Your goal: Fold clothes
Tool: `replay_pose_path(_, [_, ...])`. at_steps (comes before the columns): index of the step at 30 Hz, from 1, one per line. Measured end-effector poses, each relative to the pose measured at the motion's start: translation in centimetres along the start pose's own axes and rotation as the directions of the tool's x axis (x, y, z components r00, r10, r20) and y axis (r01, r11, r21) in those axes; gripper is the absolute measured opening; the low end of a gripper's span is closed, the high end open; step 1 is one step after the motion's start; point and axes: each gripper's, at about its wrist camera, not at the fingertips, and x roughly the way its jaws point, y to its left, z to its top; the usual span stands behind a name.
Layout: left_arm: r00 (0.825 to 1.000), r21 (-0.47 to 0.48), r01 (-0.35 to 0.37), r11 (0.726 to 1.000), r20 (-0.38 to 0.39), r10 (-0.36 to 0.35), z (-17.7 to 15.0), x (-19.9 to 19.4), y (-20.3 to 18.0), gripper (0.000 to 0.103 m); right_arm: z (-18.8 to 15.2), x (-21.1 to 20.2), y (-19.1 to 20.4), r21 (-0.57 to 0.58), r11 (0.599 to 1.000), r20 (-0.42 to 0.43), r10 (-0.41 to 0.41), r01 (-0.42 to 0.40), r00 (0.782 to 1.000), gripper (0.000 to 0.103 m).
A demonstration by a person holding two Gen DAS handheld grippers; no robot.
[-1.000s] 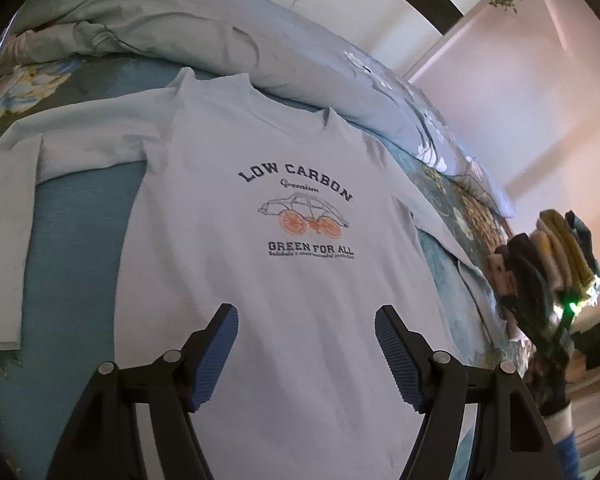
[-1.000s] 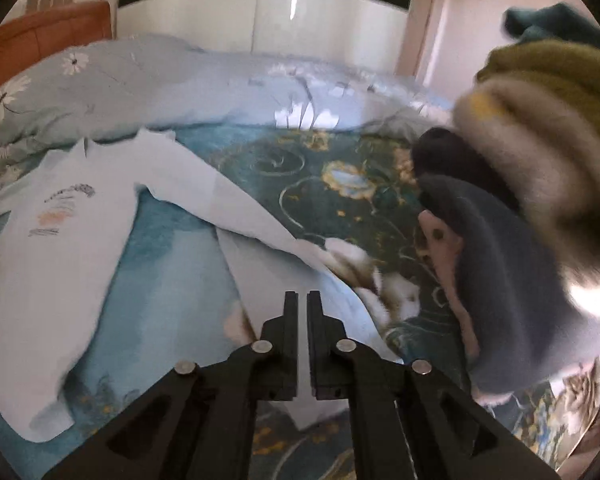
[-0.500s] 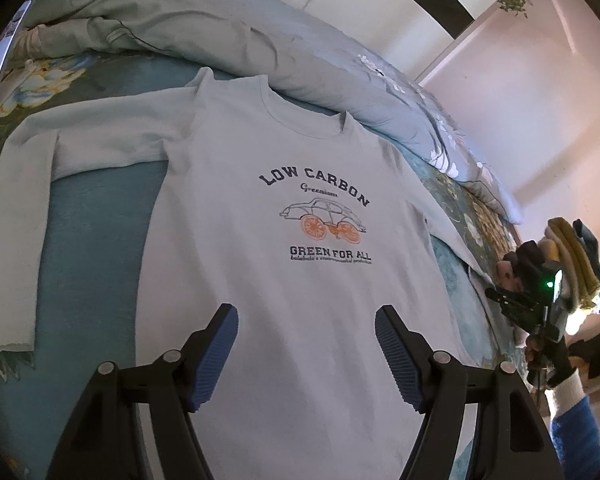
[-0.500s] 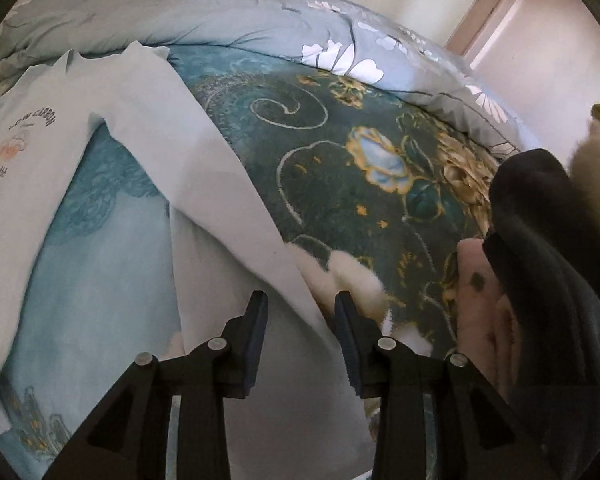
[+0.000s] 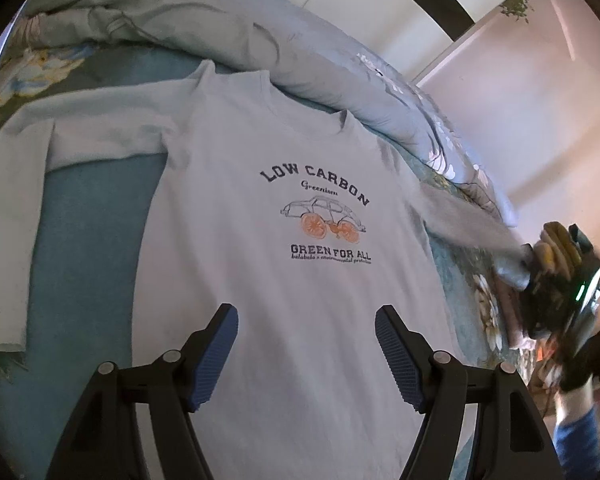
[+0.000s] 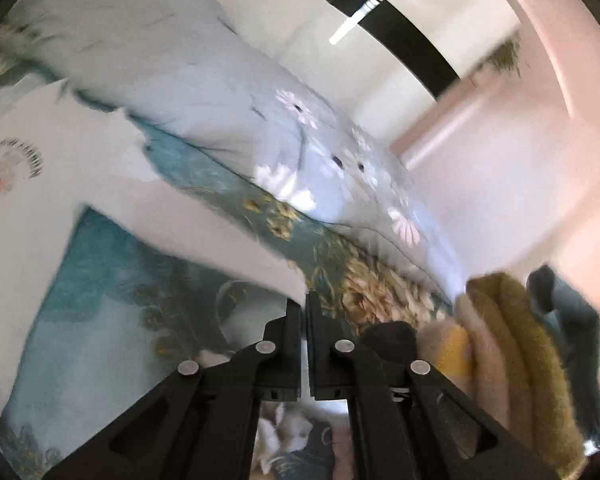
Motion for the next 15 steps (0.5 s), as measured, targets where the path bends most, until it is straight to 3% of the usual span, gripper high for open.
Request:
replay_pose_path(4, [1.0,0.017,0.004,1.0,-0.01,-0.004,0.0,0.1,0.0,0.075,-4.9,1.1,6.1,-0.096,0.987,-0.13,0.118,-0.131,0.985,0.002])
replay_pose_path(6, [1.0,0.021,0.005,1.0,-0.009,-0.005,0.1,0.1,-0.1,0.075,-6.9,1.4,7.4,-0.071,0.983,-0.178,0.154,-0.169,0.972,0.002])
replay_pose_path(11, [1.0,0.017,0.011,1.0,-0.02,-0.011,0.2,0.7,-0.2,0.075,-7.9,0.8,6.7,0.104,0.968,-0.171,0.242,-0.227,0.955,0.003])
replay_pose_path(15, [0.999,0.035,0.009,0.999,-0.032,-0.008,0.0,1.0,-0.5,0.075,-8.5,0.2,5.2,0.275,0.908,-0.136,0.362,-0.316,0.922,0.008])
